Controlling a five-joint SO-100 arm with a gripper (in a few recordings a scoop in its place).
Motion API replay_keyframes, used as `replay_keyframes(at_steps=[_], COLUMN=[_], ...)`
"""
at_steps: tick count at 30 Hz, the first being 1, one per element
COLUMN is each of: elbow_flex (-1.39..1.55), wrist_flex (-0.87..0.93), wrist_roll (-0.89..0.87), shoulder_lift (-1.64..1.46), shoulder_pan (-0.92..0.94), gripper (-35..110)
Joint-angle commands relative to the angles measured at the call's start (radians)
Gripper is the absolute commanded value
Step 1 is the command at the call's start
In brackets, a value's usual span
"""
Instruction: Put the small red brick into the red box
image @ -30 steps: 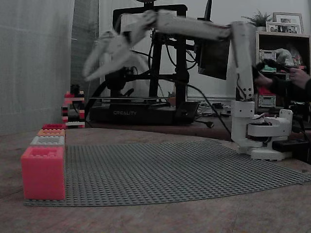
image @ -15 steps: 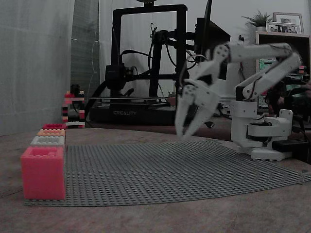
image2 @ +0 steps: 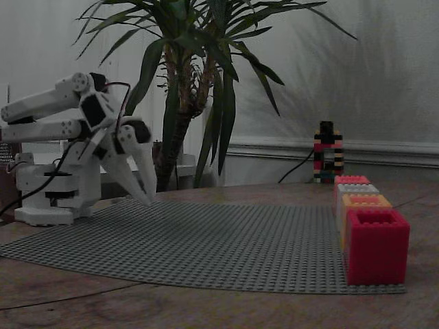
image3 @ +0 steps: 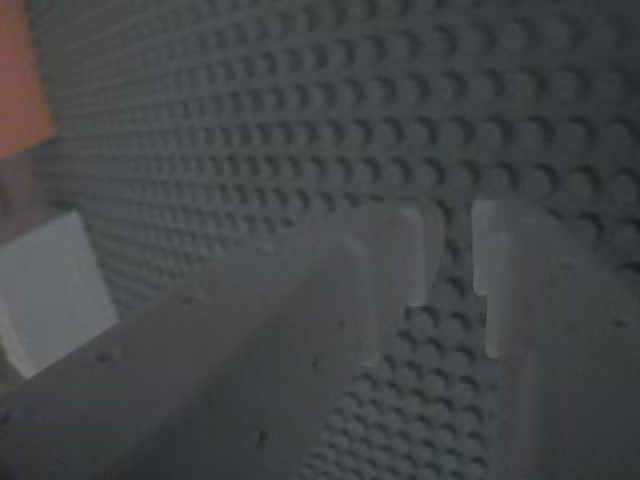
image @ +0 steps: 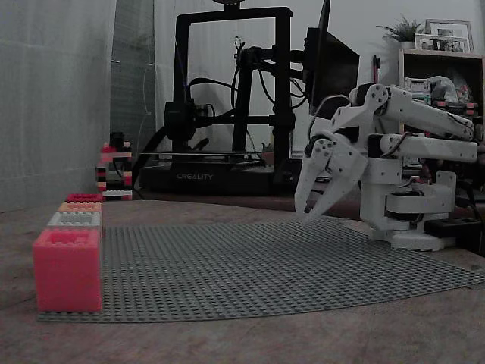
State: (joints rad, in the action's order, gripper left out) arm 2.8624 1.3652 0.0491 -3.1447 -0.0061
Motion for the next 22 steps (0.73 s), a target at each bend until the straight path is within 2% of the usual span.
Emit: replay_keyframes(at_steps=[1,22], elbow_flex=[-0.008,-0.002], wrist_flex=[0.034,0.038], wrist_roll=[-0.037,-0.049], shoulder_lift=[-0.055,-0.075], shoulder_pan=[-0.048,-0.054], gripper=[0,0])
